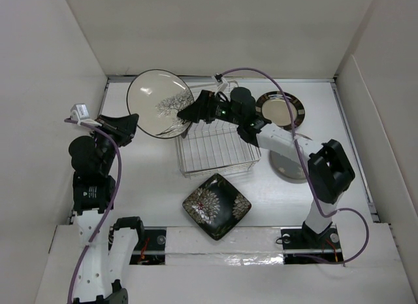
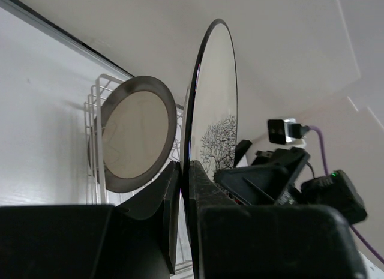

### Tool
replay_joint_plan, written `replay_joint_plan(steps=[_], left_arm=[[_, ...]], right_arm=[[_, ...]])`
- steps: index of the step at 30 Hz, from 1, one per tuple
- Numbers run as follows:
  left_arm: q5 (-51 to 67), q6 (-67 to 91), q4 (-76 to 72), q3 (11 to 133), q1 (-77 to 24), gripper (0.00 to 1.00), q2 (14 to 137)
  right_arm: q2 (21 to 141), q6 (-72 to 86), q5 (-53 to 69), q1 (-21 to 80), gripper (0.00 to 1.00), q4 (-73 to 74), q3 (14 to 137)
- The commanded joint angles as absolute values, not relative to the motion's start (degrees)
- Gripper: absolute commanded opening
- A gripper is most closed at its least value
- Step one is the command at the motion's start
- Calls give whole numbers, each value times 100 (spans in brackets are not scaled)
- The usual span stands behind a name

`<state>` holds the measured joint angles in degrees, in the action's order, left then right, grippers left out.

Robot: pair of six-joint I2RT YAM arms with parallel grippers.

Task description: Load the plates into the dish rack

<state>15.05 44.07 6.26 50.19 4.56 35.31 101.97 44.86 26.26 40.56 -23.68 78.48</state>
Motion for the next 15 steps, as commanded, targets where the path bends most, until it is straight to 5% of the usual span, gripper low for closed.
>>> replay_joint_plan(steps=[1,3,8,10,15], left_arm=[[2073,4912,-790,5335,431,0,3463],[2197,4939,-800,5283,431,0,3489],[2540,4975,-879,5045,431,0,3533],[2461,4817,-765,4949,431,0,3507],[2320,4474,-545,4860,431,5,3603]], right_arm=[[10283,4588,3084,4008,92,-2776,8139],[10309,4684,3216,4008,85,-3031,8104],[10371,5070,3454,4008,33,-4015,7903],[10319,5202,3419,4008,3,-4375,7779],[10029,5388,3129,3841,0,-4869,7226]])
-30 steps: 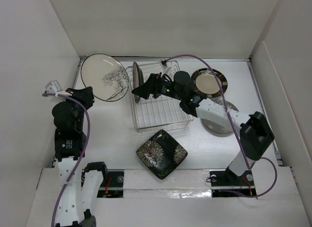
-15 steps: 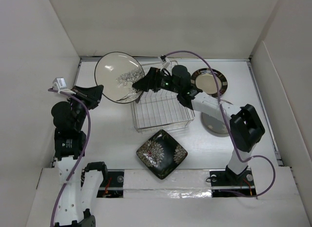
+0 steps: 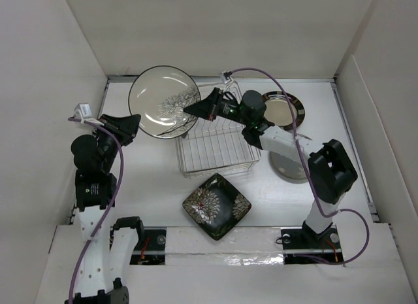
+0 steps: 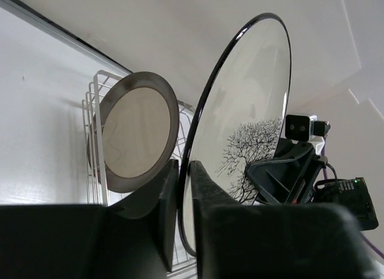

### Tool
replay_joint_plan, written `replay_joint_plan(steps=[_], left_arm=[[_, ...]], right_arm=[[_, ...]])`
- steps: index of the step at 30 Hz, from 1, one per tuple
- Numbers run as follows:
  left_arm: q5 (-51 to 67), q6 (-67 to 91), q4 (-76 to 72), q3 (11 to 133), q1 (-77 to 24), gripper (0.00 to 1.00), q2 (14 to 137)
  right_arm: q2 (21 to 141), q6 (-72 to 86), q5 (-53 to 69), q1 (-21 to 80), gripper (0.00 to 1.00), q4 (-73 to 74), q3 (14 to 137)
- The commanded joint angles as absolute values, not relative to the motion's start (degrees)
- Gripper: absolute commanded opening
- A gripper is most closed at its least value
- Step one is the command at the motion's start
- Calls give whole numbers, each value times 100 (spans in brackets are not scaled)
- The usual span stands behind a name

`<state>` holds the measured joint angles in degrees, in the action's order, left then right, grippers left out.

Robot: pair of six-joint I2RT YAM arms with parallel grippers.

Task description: Load the plates into the dish rack

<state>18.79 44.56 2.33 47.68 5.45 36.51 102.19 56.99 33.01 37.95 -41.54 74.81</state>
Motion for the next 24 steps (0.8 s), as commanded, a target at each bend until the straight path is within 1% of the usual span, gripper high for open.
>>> replay_joint_plan(steps=[1,2,3,6,10,16,19,20,21,24], left_arm=[[2338,4378,-528,4843,431,12,3647],[2355,4360,-580,4808,431,21,3674],[2364,4316,-589,4782,431,36,3691],[2320,4026,-501,4816,431,53,3770],[2224,3648,-229,4852,431,56,3814],[1873,3121,130,4931,9,58,3849],[1854,2919,167,4896,-158,57,3858],[1959,2892,132,4861,-263,56,3824],[1977,2866,114,4773,-325,55,3788],[1829,2672,149,4685,-667,55,3735]], right_arm=[[9889,5388,3059,3841,0,-4869,7172],[9792,5370,2919,3771,0,-4808,7120],[9704,5344,2831,3692,0,-4747,7084],[9265,5142,2418,3543,0,-4387,6952],[8728,4800,1759,3402,0,-3754,6847],[8192,4808,1354,3086,0,-3596,6653],[7850,4414,697,3032,0,-2922,6697],[7770,4290,181,3032,0,-2700,6715],[7691,4176,-85,3032,0,-2507,6767],[7436,3719,-1403,3216,0,-1716,6916]])
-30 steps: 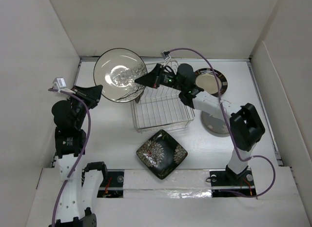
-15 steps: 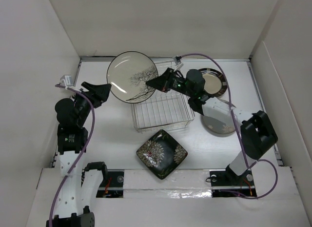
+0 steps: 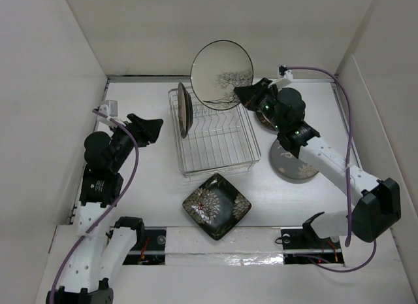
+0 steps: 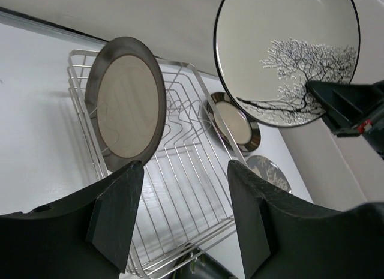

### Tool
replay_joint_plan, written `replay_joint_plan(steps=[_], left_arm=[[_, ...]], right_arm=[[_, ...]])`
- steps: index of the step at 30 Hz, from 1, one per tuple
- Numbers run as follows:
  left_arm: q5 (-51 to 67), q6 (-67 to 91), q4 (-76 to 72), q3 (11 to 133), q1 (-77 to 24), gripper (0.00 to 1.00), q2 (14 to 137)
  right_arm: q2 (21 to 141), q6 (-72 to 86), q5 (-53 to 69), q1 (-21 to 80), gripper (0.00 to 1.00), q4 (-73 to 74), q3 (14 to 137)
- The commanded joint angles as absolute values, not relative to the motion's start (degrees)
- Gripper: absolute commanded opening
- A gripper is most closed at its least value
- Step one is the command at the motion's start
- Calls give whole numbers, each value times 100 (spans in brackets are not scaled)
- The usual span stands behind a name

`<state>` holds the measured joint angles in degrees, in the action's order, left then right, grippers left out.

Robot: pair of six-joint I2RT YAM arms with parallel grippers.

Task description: Load the plates into the dish rack

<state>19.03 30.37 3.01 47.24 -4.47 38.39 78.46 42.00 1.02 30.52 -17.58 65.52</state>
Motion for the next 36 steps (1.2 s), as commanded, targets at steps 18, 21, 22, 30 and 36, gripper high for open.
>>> replay_joint_plan(steps=[18,21,22,30,36], left_arm=[[958,2039,158,4236,-1705,51,3498],[905,1995,237,4219,-1828,51,3481],[897,1986,281,4201,-1889,51,3463],[844,1960,343,4201,-2083,51,3454],[800,1951,360,4210,-2083,51,3437]], right_arm=[[9113,2567,-4122,4385,0,729,9007],[9544,2540,-4166,4491,0,958,9456],[9623,2523,-4192,4491,0,984,9579],[10291,2523,-4228,4491,0,1213,10072],[10582,2522,-4079,4491,0,1283,10274]])
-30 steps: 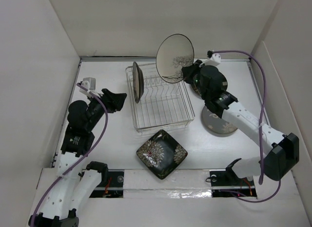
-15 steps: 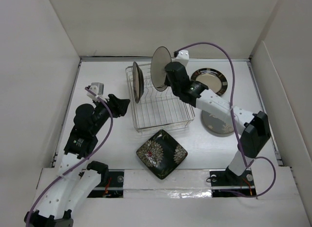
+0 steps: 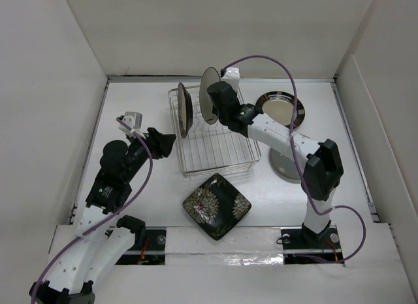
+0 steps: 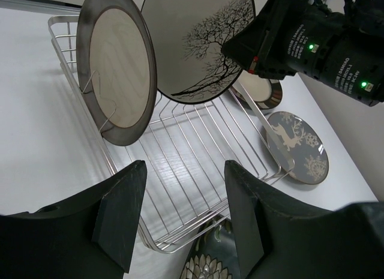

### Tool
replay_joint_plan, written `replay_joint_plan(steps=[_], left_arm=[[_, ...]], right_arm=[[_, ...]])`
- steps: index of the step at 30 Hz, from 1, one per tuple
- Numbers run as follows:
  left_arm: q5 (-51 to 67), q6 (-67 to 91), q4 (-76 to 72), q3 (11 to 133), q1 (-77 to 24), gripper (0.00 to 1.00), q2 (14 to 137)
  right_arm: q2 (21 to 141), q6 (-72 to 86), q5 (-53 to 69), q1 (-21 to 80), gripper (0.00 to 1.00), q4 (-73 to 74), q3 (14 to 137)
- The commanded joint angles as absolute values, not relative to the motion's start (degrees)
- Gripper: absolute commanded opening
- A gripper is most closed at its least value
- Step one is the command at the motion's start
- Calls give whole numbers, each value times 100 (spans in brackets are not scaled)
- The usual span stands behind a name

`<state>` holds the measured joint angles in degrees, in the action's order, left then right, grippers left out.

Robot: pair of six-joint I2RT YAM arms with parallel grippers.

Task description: Load the plates into the dish rack

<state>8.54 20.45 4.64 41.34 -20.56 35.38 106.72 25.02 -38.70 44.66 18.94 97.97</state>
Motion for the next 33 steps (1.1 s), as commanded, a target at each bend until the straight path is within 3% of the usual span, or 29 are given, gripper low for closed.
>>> replay_joint_plan(steps=[1,28,31,33], left_arm=[[809,1951,360,4193,-2083,51,3419],[905,1995,308,4096,-2083,51,3481],[861,1995,308,4122,-2083,51,3489],[879,1995,308,4113,-2083,51,3524]], right_arm=[[10643,2540,-4052,4491,0,1257,10274],[11408,2804,-4184,4790,0,1319,10468],[11434,2839,-4113,4852,7,1257,10476],[11417,2848,-4070,4852,19,1204,10477]])
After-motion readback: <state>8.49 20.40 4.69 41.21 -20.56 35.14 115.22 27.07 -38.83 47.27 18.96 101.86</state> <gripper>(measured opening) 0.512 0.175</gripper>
